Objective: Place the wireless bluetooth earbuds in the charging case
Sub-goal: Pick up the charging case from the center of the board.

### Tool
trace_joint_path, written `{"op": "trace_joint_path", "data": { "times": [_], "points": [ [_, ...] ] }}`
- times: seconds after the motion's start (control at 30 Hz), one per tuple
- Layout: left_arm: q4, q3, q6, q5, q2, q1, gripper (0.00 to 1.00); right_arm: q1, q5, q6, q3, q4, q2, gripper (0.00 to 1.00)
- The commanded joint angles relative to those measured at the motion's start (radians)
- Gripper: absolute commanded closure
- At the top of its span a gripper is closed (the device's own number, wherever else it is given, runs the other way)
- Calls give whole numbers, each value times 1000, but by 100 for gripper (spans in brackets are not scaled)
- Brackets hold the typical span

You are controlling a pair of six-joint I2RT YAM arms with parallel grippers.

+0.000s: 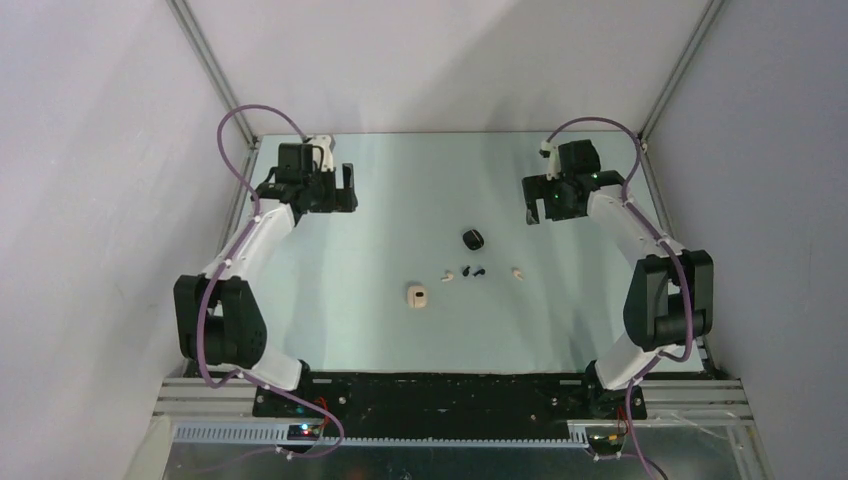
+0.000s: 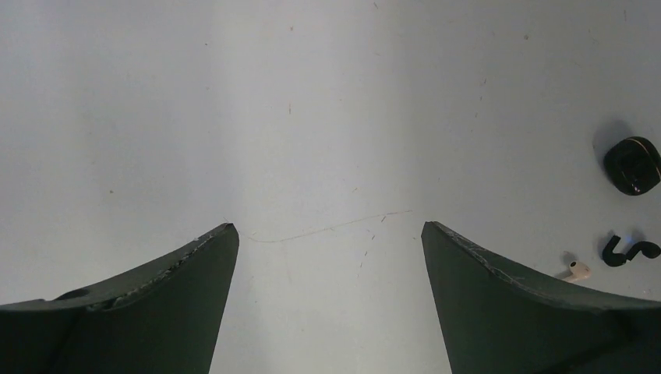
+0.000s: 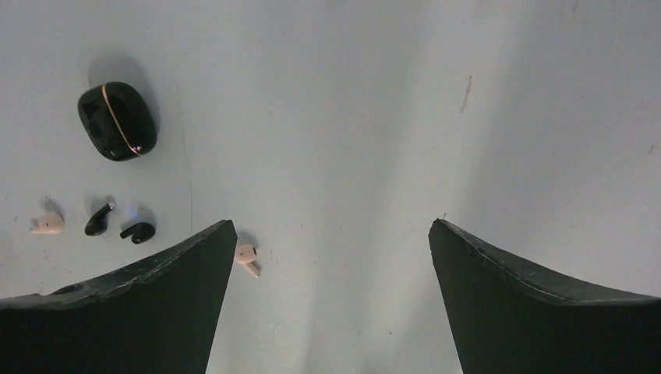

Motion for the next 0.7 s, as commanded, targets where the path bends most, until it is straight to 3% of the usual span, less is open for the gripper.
{"op": "trace_joint_path", "data": {
  "times": [0.0,0.23,0.43,0.6,0.67],
  "points": [
    [-17,36,13,20,1,7,6,68,52,-16,52,76,13,1],
    [-16,8,-13,35,-20,7,7,172,-46,-108,132,25,71,2],
    [-16,5,-37,10,-39,6,8,273,-78,-64,206,11,151,13],
    [-3,-5,-72,-180,-45,-7,9,319,-37,-12,274,21,227,19],
    [0,-2,-69,-176,-42,-9,9,330,-17,1,300,21,251,22]
  ]
}}
